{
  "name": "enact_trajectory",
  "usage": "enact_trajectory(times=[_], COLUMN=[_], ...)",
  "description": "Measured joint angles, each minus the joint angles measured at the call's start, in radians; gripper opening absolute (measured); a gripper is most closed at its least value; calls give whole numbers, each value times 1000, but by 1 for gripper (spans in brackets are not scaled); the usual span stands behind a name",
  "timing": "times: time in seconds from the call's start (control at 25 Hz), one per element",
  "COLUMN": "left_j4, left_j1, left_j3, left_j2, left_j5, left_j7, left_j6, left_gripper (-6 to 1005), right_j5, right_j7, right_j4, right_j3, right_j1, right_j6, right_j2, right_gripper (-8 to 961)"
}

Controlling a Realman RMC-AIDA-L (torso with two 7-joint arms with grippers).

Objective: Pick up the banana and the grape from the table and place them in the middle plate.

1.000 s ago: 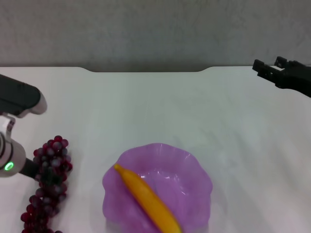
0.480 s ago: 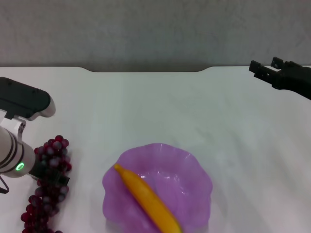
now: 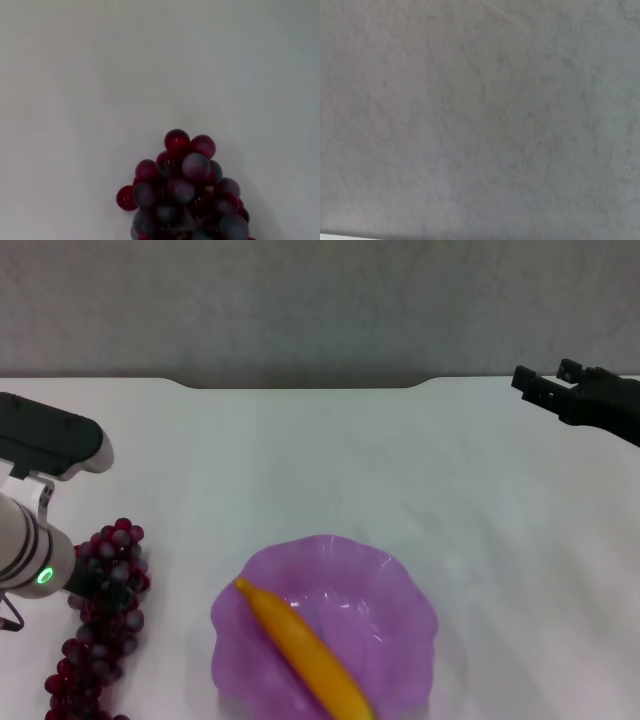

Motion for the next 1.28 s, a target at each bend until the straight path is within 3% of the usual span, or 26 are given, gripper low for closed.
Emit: enact_trajectory(times=[0.64,0.92,1.28], left_j4=[1,-17,-211], left_j1=[-3,7,106], left_j3=[-7,-3,-10], left_j2=[4,2,5], left_j5=[0,0,1], left_j7=[13,26,27], left_j6=[3,28,72], left_gripper=[202,181,176], right_j5=[1,4,4], right_j7=[1,2,2], right_j4=[-2,-2,2], right_j3=[0,0,0], right_j1=[-1,-2,-3], right_j6=[0,0,0], right_j2=[2,2,2], right_gripper=[771,770,770])
